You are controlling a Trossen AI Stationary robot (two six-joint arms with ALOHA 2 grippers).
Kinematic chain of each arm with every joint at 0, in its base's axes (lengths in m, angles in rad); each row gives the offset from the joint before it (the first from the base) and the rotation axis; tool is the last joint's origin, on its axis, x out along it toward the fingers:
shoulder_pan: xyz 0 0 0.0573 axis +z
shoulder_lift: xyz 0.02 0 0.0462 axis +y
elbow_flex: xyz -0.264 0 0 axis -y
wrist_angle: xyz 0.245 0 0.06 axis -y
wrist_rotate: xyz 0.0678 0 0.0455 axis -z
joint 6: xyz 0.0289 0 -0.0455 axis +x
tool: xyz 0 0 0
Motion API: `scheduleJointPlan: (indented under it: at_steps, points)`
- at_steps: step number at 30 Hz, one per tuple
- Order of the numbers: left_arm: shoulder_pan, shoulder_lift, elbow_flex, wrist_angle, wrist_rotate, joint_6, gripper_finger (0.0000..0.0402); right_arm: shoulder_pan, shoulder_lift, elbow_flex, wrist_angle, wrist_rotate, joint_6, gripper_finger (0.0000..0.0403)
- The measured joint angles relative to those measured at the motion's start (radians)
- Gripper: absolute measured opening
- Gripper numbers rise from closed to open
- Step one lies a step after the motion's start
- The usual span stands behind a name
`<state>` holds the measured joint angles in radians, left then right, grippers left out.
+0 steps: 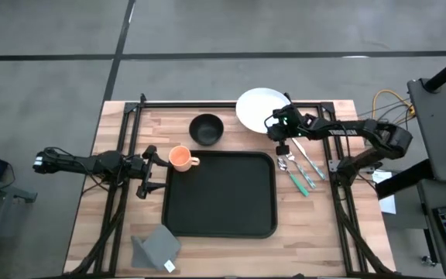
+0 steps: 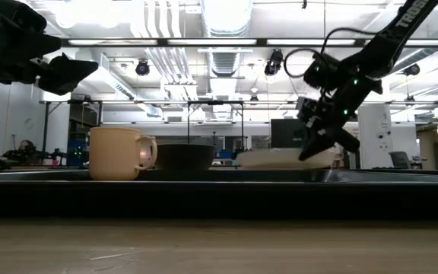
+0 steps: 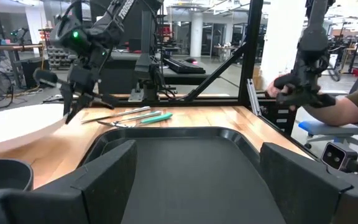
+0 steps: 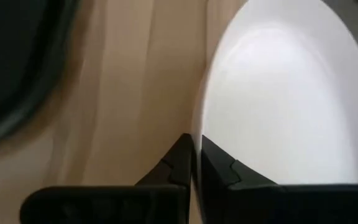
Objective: Set up tray
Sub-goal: Put the white plate on the black serving tray
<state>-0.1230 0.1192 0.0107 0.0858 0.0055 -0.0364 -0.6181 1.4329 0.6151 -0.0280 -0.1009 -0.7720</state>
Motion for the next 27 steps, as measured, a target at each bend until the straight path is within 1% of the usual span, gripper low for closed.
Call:
scheduleJointPlan:
  at_steps: [6, 11, 16, 21, 27]
  points:
    - [0.0, 0.0, 0.0, 0.0, 0.0, 0.0, 0.0315, 0.081, -0.124, 0.0, -0.032, 0.0, 0.015, 0.0008]
    - [0.0, 0.0, 0.0, 0.0, -0.001, 0.0, 0.0315, 0.181, -0.234, 0.0, -0.103, -0.001, -0.008, 0.0008]
    - [0.0, 0.0, 0.0, 0.0, -0.003, 0.0, 0.0315, 0.28, -0.316, 0.0, -0.137, -0.001, -0.019, 0.0008]
    - [0.0, 0.0, 0.0, 0.0, -0.003, 0.0, 0.0315, 0.372, -0.345, 0.0, -0.156, -0.003, -0.025, 0.0008]
    - [0.0, 0.0, 0.0, 0.0, -0.003, 0.0, 0.0315, 0.472, -0.336, 0.0, -0.157, -0.005, -0.082, 0.0009]
